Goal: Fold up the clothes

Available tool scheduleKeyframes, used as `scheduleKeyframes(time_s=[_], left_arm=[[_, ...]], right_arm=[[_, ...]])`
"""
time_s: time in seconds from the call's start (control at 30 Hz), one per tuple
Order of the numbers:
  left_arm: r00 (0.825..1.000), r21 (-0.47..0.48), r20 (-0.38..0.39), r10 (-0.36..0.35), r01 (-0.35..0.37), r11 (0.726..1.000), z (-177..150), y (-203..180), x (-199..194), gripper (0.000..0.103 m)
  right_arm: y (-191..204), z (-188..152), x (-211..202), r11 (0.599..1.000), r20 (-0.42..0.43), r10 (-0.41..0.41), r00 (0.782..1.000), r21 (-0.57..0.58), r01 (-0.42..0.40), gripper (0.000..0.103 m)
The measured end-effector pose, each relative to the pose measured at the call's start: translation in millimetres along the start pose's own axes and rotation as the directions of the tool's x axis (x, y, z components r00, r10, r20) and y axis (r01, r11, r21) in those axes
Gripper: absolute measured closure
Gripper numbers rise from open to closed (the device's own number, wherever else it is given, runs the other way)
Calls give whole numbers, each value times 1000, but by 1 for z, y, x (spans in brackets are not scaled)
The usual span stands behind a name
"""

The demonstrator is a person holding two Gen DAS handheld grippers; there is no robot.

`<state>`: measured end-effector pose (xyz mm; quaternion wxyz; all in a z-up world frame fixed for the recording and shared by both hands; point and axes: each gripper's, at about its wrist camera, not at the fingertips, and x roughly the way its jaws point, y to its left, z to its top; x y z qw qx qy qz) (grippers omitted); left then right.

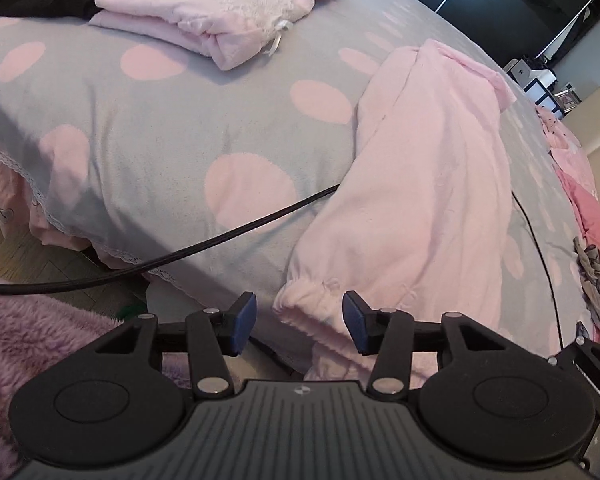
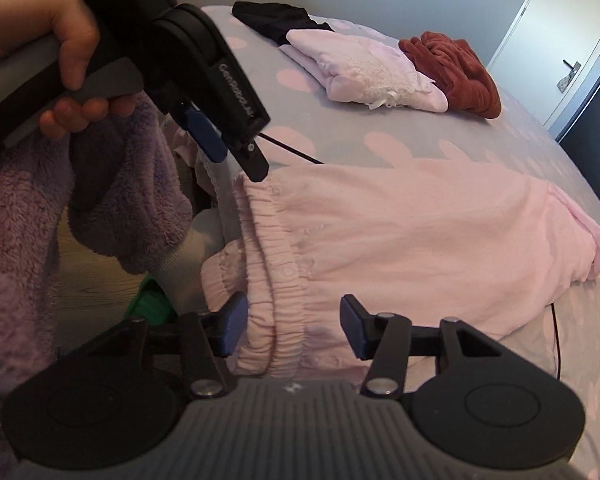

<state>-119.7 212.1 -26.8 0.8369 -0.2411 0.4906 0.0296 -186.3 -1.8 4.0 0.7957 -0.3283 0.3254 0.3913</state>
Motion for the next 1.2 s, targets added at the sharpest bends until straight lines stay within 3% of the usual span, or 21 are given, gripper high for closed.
scheduleKeyframes(time_s=[0.07, 0.23, 0.27, 0.3, 0.4, 0.53, 0.63, 0.73, 0.87, 1.03, 1.13, 1.2], left_arm=[[1000, -7, -8, -18, 18, 1000, 1, 2, 7, 60], [1000, 33, -17, -20, 21, 999, -2, 1, 17, 84], [1000, 37, -12, -28, 28, 999, -2, 1, 17, 91], [999, 39, -4, -43, 44, 998, -3, 1, 15, 94], [995, 58, 20, -96, 94, 994, -5, -1, 6, 97], [987, 110, 19, -163, 160, 981, -14, -15, -9, 98], [982, 119, -9, -189, 189, 975, -20, -22, -15, 98], [982, 79, -39, -183, 186, 979, -22, -23, -14, 92], [989, 60, -40, -145, 147, 987, -23, -21, -9, 51], [994, 52, -35, -107, 109, 993, -16, -20, 9, 47], [990, 54, -72, -120, 124, 991, -14, -20, 23, 60], [988, 71, -69, -140, 144, 987, -14, -22, 24, 87]], right_arm=[[10, 2, 8, 1000, -16, -20, 1000, -24, 20, 48], [37, 2, 28, 982, -33, -104, 994, -162, 98, 51], [36, 2, 26, 981, -35, -115, 993, -162, 108, 60], [35, 1, 25, 980, -38, -125, 991, -162, 118, 76], [32, 0, 20, 976, -46, -157, 987, -163, 147, 92], [24, -2, 4, 971, -54, -199, 978, -146, 190, 95], [17, -8, -9, 983, -84, -168, 982, -91, 161, 96], [16, -17, -7, 992, -115, -118, 986, -56, 112, 96], [21, -21, 3, 996, -141, -71, 988, -68, 62, 95], [27, -28, 6, 995, -162, -55, 985, -88, 41, 95], [25, -28, 5, 996, -160, -56, 986, -80, 44, 95], [24, -27, 5, 997, -160, -56, 986, -70, 45, 95]])
